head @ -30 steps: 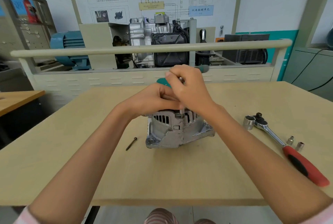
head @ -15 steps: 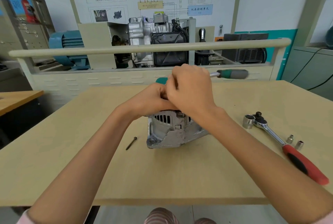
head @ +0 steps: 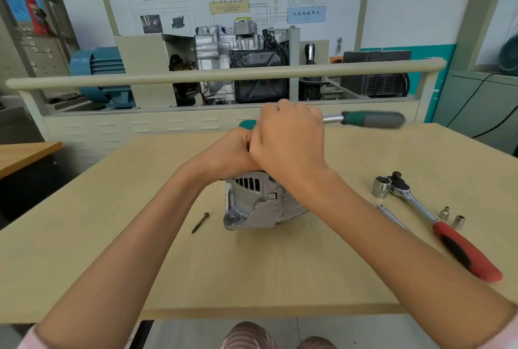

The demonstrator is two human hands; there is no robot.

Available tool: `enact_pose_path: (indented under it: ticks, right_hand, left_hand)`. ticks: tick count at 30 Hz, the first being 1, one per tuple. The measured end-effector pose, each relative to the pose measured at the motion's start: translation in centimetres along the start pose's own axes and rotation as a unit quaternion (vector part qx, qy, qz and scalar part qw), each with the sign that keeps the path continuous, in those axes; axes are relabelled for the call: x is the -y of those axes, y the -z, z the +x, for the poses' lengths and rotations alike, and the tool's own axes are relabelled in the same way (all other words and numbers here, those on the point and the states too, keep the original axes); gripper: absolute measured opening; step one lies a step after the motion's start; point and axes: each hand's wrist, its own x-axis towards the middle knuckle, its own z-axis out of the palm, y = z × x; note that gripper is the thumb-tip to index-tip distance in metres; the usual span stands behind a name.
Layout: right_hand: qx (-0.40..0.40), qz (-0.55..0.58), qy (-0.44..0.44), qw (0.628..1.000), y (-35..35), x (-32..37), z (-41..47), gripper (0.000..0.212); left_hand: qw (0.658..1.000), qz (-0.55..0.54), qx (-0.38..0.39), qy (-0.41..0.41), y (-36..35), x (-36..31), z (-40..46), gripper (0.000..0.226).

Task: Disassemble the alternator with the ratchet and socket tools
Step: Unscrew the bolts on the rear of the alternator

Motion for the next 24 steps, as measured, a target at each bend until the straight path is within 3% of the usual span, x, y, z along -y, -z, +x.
enact_pose_path:
  ticks: [3,5,7,8,10,12,14,16,18,20,24]
  right_hand:
    - [0.028,0.251,0.039,0.967,0.2,-1.2,0.7,0.037]
    - [0.063,0.429,0.035,0.900,0.1,-2.2,0.9,0.040]
    - [0.073,0.494,0.030,0.866,0.4,-2.5,0.9,0.034]
    - [0.065,0.480,0.034,0.874,0.4,-2.4,0.8,0.033]
    - [0.033,0.371,0.062,0.926,0.1,-2.2,0.4,0.029]
    - [-0.002,0.131,0.052,0.990,-0.2,-1.3,-0.3,0.018]
    - [-0.016,-0.075,-0.008,0.997,-0.5,0.0,-0.7,0.019]
    - [-0.010,-0.094,-0.022,0.995,-0.3,0.5,-0.4,0.021]
    - [-0.005,0.026,0.017,1.000,-0.2,0.1,0.1,0.019]
    - [-0.003,0.199,0.056,0.978,-0.1,-0.6,0.7,0.030]
    - [0.054,0.488,0.043,0.870,-0.4,-1.8,1.0,0.036]
  left_hand:
    - [0.999,-0.030,0.012,-0.006,0.3,-0.1,-0.3,0.013]
    - [0.998,-0.040,0.040,-0.011,0.5,0.0,-0.3,0.015]
    - [0.997,-0.044,0.053,-0.017,0.6,0.0,-0.3,0.015]
    - [0.997,-0.052,0.055,-0.020,0.6,-0.1,-0.4,0.015]
    - [0.997,-0.056,0.046,-0.024,0.7,-0.2,-0.4,0.032]
    - [0.999,-0.032,0.023,-0.024,0.6,0.1,-0.1,0.050]
    - [1.000,-0.009,0.010,-0.014,0.3,0.2,0.2,0.057]
    - [1.000,-0.001,-0.003,-0.002,0.3,0.4,0.2,0.056]
    - [1.000,0.002,-0.007,-0.004,0.5,0.3,0.1,0.041]
    - [1.000,-0.007,0.007,-0.012,0.6,0.2,0.0,0.015]
    - [0.997,-0.057,0.037,-0.029,0.8,0.1,-0.3,0.019]
